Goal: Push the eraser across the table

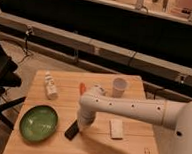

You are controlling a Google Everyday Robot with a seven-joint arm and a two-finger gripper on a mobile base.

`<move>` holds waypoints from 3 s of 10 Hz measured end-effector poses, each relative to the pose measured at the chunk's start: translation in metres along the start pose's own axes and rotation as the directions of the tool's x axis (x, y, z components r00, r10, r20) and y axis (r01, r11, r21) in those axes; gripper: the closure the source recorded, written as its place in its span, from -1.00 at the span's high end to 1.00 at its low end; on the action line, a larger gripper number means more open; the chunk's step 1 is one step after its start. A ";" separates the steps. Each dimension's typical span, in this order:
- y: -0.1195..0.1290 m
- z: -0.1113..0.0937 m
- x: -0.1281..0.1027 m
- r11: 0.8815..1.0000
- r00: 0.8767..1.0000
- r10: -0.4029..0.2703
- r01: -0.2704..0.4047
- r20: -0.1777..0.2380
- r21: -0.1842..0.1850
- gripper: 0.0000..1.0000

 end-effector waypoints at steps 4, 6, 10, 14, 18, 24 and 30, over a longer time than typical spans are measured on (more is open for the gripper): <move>-0.004 0.002 -0.007 1.000 1.000 -0.021 0.021 -0.002 -0.010 -1.00; -0.008 0.003 -0.014 1.000 1.000 -0.027 0.027 0.002 -0.010 -1.00; -0.008 0.003 -0.014 0.999 0.999 -0.041 0.041 0.004 -0.014 -1.00; -0.011 0.005 -0.019 0.999 0.999 -0.048 0.048 0.009 -0.017 -1.00; -0.012 0.005 -0.021 0.998 0.998 -0.055 0.056 0.012 -0.020 -1.00; -0.014 0.006 -0.025 0.998 0.998 -0.060 0.060 0.018 -0.021 -1.00; -0.015 0.008 -0.029 0.998 0.998 -0.062 0.062 0.023 -0.021 -1.00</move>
